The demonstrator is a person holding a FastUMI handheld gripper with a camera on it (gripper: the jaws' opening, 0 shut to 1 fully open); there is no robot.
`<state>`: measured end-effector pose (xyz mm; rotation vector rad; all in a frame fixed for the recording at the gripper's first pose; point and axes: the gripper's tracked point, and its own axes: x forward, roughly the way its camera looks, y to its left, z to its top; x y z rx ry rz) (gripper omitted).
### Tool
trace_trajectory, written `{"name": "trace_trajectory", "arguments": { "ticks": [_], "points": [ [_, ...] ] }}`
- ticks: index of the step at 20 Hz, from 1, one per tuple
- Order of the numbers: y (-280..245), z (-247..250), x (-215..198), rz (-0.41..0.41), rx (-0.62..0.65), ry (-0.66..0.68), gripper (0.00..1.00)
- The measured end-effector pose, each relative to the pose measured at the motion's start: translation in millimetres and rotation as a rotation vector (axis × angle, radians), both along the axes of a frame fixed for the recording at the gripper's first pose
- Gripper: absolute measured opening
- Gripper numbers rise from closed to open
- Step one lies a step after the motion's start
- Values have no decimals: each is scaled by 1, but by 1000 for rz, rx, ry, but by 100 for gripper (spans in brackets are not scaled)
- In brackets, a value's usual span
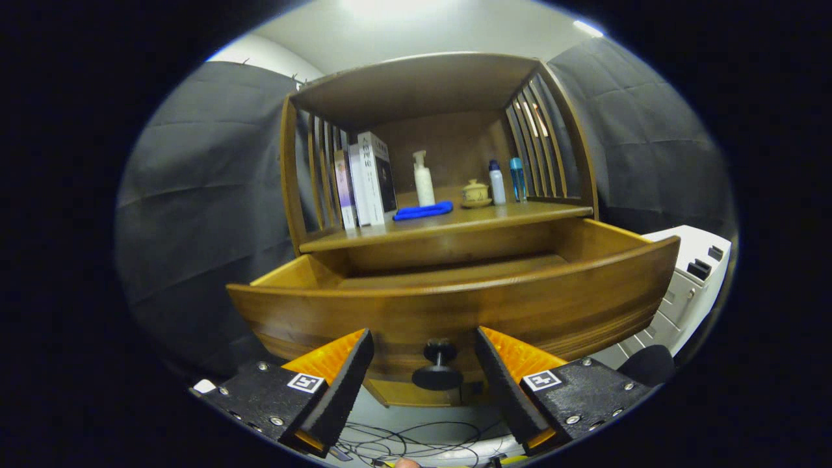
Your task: Pull open the drawer, take out the items inside it, and place them on the countertop above the cabinet.
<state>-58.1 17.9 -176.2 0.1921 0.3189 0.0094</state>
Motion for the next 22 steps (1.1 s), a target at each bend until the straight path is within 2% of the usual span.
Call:
{"name": "trace_trajectory", "arguments": {
  "ticks": [4,12,17,22],
  "points": [
    [-23,47,20,-49,26,-38,95],
    [-51,101,80,-102,-43,-37,95],
    [-50,82,126,-124,-73,75,96],
    [-54,35,144,-169,-119,272,96]
  ]
}}
